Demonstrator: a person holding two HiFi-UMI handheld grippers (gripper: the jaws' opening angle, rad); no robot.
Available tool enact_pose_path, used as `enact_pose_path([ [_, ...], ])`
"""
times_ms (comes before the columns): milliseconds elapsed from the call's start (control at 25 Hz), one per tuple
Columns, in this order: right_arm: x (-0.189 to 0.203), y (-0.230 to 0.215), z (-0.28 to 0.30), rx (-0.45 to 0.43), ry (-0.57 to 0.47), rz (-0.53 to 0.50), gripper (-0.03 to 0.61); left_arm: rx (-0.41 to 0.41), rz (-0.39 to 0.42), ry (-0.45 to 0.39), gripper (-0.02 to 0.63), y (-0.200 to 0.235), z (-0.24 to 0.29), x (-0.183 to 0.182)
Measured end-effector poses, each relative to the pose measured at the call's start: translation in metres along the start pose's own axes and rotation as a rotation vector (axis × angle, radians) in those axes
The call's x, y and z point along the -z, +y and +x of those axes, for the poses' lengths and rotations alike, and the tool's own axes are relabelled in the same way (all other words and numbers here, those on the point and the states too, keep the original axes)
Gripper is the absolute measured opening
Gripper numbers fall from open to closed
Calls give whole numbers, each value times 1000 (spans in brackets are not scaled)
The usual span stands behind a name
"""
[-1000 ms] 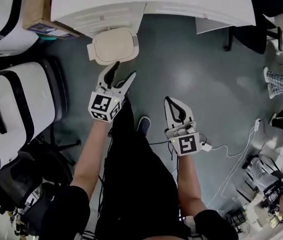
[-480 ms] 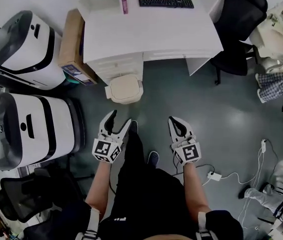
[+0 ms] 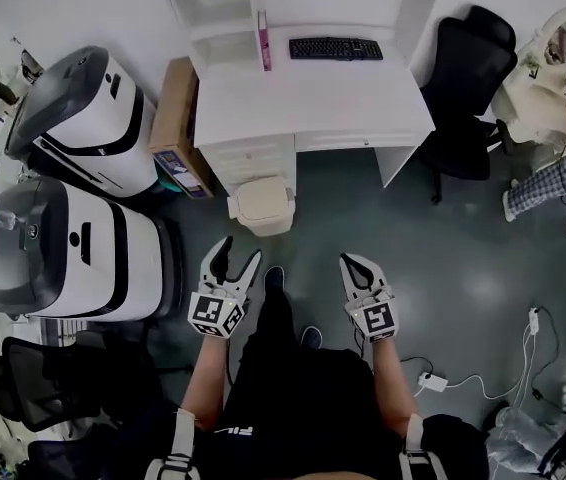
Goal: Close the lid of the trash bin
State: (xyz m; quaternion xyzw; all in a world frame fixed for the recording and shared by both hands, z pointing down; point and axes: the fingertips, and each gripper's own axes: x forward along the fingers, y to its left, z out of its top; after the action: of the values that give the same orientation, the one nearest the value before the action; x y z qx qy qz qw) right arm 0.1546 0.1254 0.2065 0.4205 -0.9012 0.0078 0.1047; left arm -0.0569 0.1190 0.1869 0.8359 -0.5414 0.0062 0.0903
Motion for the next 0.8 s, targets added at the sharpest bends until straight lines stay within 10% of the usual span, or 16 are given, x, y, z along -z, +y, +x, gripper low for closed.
enact_pose_path([
  [800,-33,22,-49,-39,-107,49,6,-58,12,-53,290,-45,-81,-13],
])
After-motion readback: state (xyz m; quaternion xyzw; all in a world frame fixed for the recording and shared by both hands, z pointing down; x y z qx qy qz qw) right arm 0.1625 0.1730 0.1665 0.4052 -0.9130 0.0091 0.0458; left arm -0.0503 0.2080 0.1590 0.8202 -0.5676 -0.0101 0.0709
